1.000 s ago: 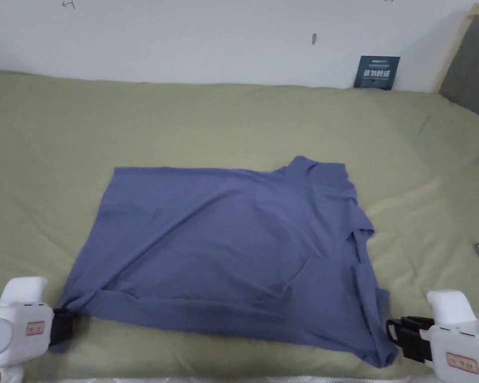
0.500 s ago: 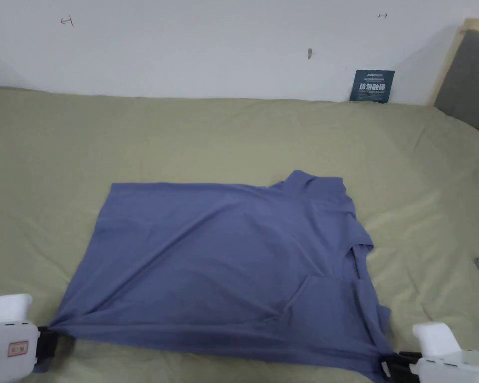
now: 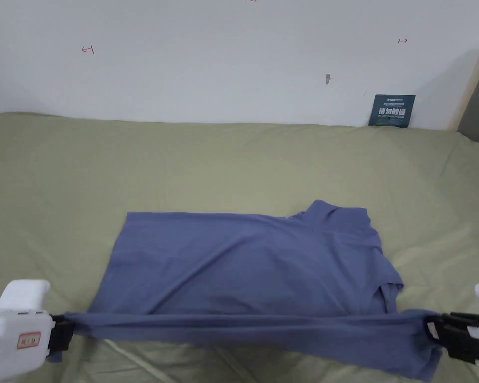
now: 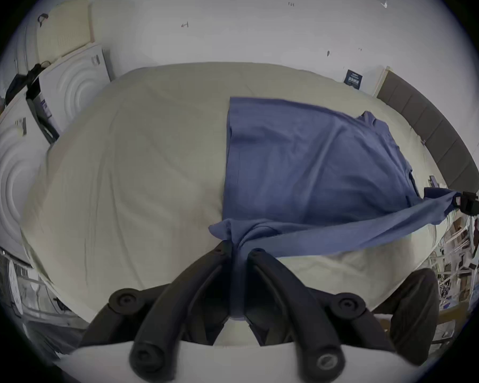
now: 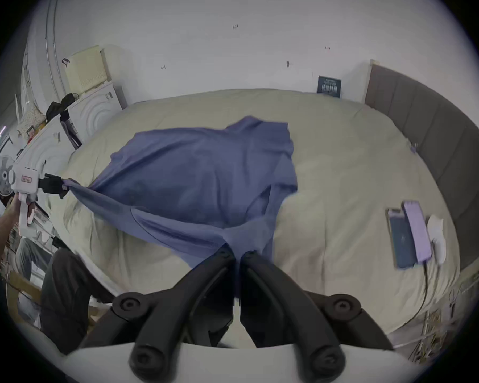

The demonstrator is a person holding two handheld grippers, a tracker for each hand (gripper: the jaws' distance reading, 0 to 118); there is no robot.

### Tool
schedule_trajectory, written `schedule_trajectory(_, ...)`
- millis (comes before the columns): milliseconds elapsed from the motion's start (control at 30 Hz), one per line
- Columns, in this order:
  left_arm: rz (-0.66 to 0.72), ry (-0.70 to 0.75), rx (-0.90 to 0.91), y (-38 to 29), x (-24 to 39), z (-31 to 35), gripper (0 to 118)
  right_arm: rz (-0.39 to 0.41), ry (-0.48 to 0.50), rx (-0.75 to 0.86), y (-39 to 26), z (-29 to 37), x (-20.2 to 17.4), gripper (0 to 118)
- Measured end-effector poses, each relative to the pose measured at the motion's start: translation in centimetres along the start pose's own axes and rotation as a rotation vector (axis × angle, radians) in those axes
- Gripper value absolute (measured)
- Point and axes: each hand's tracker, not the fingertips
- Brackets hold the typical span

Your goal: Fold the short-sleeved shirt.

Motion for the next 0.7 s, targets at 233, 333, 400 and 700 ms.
schedule_trajectory(233, -0.035, -0.013, -0.017, 8.4, 0.5, -4.9, 8, 0.011, -0.039, -0.031, 7.1, -6.7, 1.4, 3)
schedule_trajectory(333, -0.027, -0.021, -0.053, 10.4, 0.8, -7.9, 8, -0.002, -0.049, -0.058, 8.6, -10.3, 2.3, 3)
schedule_trajectory(400, -0.015, -0.022, -0.068, 10.9, 0.8, -9.8, 8, -0.041, -0.048, -0.099, 9.1, -12.5, 2.7, 7)
schedule_trajectory(700, 0.050, -0.036, -0.056, 8.9, 0.5, -10.5, 116, -0.181, -0.061, -0.079, 5.4, -12.3, 3.4, 80)
